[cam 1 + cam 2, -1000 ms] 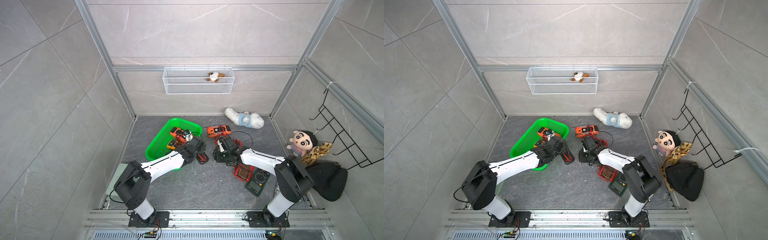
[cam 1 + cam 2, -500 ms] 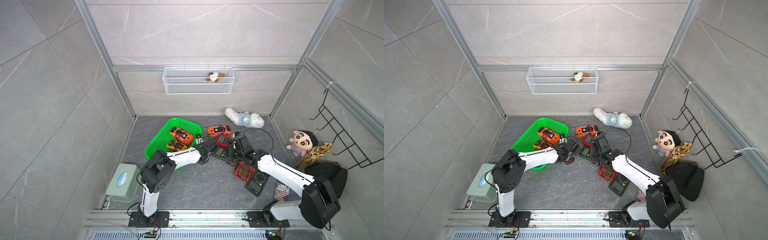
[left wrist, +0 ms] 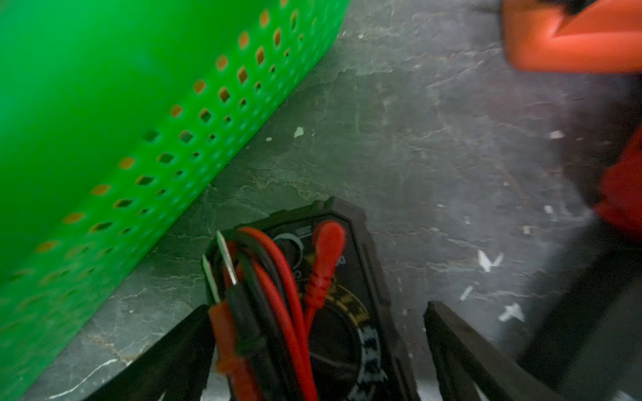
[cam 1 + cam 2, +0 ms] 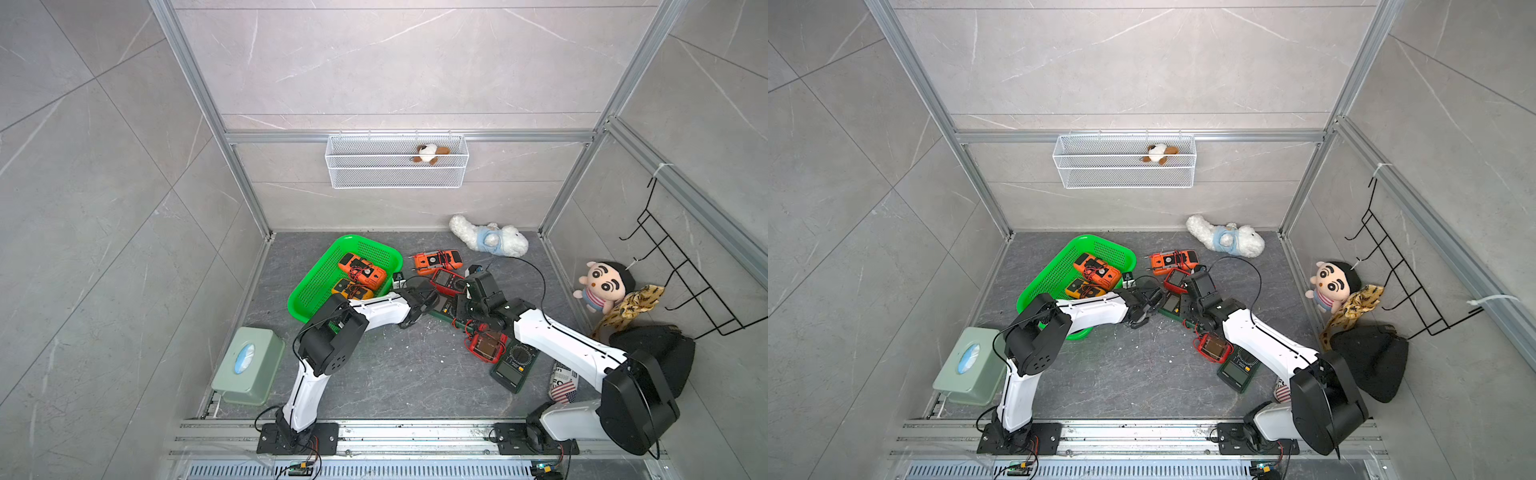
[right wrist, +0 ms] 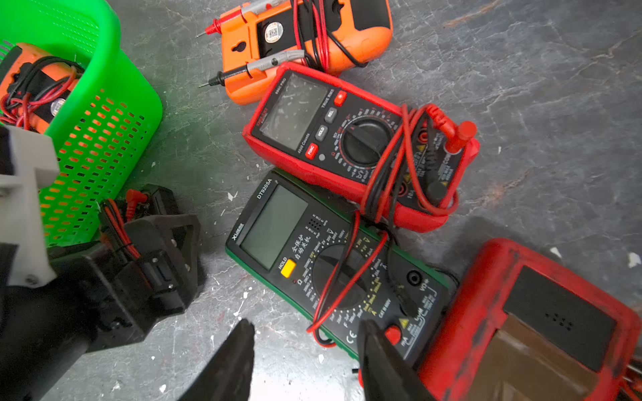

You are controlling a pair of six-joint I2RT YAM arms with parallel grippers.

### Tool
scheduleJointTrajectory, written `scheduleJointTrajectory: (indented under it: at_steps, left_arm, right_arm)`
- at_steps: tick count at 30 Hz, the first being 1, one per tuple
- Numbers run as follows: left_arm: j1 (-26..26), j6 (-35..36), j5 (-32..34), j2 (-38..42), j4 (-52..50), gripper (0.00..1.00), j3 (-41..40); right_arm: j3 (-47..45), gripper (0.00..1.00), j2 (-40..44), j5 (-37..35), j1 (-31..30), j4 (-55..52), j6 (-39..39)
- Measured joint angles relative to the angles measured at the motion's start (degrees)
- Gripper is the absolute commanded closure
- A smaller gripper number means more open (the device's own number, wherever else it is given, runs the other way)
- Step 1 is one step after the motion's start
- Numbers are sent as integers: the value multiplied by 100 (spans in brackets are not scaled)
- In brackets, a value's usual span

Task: Put the multimeter into the basket
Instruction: Pick up the multimeter from the center of the board.

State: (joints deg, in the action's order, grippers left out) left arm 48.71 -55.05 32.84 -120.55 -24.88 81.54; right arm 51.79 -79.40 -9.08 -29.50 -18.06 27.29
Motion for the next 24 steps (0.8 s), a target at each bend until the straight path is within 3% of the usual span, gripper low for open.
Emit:
scheduleJointTrajectory:
  at_steps: [2,7,17,24]
  left_arm:
    - [0,-15,52,-103,7,4,63]
    - [0,50,111,-168,15,31,160]
    - [22,870,-109,96,313,99,-179]
    - [44,2214,-824,1283,483,100,-540]
  right_arm:
    - [0,47,0,-20,0,-15,-4]
    - [0,46,0,-42,0,-20,-4]
    - [0,33,50,-223,0,-140,-4]
    - [0,19,487,-535,0,-264,-15]
